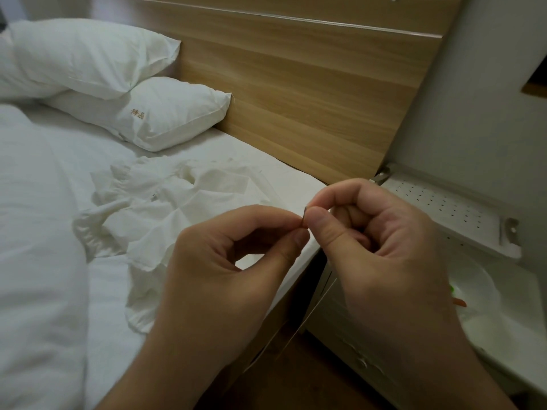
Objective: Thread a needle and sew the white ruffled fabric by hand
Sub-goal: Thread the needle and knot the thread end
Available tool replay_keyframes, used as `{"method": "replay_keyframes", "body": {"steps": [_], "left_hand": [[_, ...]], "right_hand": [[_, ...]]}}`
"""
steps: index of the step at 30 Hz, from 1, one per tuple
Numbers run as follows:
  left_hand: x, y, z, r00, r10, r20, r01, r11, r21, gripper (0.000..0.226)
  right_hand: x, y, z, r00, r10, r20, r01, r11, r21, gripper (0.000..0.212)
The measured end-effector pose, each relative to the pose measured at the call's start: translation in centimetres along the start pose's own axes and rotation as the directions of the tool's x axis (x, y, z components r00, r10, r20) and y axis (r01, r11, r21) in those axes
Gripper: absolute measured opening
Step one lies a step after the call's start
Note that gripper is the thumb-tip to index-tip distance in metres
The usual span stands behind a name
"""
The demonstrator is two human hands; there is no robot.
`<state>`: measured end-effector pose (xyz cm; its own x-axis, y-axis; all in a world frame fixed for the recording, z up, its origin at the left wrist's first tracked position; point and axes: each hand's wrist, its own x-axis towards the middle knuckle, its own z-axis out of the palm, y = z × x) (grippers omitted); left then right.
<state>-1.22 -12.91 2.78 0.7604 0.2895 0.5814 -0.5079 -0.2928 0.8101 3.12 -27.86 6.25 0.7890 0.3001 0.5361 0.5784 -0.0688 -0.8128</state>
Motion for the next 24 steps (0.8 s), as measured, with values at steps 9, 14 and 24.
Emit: {"method": "replay_keyframes", "body": {"steps": [9,14,24], "left_hand": [[-0.1,0.0,0.0,0.999,0.043,-0.010,-0.043,0.998,0.053,0.017],[-0.1,0.1,-0.1,0.995,0.097,-0.018,-0.094,0.988,0.120,0.018],[-0.5,-0.4,0.3,0.997,0.042,-0.061,-0.038,0.997,0.064,0.008]], "right_hand": [[0.1,0.4,-0.3,0.999,0.022,0.027,-0.024,0.998,0.054,0.007],[0.1,0.6,-0.5,0.998,0.032,0.052,-0.036,0.995,0.090,0.005],[0.4,1.2,-0.8,0.986,0.100,0.137,-0.136,0.947,0.292,0.007]]}}
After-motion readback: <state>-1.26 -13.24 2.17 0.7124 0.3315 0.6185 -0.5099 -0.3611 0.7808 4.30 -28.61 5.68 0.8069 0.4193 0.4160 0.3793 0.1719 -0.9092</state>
